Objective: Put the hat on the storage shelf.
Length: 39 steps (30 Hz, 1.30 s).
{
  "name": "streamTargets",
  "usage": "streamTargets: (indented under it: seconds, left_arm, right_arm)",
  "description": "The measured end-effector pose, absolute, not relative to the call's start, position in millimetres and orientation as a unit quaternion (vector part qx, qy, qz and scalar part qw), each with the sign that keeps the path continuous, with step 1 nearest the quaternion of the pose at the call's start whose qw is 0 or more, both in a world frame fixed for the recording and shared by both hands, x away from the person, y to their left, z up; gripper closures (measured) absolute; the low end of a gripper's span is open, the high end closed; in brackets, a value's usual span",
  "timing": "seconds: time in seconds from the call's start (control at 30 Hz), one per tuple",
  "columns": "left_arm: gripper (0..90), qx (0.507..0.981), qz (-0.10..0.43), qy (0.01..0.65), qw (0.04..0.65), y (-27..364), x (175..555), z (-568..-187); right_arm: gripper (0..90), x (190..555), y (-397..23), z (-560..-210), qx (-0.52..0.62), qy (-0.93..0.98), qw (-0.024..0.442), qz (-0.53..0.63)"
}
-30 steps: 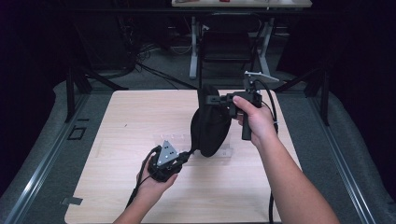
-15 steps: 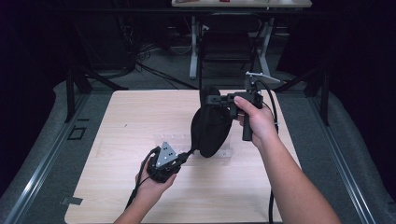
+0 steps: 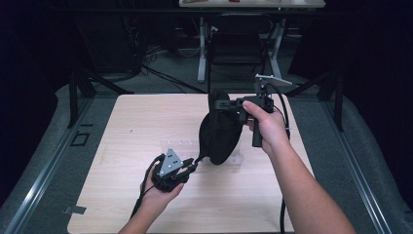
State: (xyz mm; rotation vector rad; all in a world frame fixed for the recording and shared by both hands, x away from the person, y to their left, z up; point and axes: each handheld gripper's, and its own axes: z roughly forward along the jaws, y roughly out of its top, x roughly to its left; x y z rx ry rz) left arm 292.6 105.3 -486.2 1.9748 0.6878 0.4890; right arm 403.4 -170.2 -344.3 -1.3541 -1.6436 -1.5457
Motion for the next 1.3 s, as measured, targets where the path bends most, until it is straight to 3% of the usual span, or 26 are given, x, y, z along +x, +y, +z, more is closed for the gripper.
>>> streamTargets:
  seconds: [0.23,0.4,0.53,1.13,1.3]
  left_arm:
    - [67.6,0.809,0.219,0.275,0.471,92,293,-477]
    - [78.8,0.813,0.227,0.282,0.456,88,300,-478]
    - [82.0,0.819,0.245,0.267,0.446,87,298,-479]
    - [85.3,0.823,0.266,0.26,0.43,94,294,-483]
    - [85.5,0.822,0.265,0.266,0.429,101,294,-487]
  right_arm:
    - [88.5,404,-161,-344,-0.495,-0.604,0.259,-0.568]
    - [88.4,404,-155,-344,-0.491,-0.608,0.261,-0.567]
    - [88.0,404,-154,-344,-0.49,-0.607,0.263,-0.568]
    - [75.3,401,-169,-342,-0.489,-0.607,0.25,-0.575]
    - [75.8,399,-178,-341,-0.494,-0.609,0.238,-0.574]
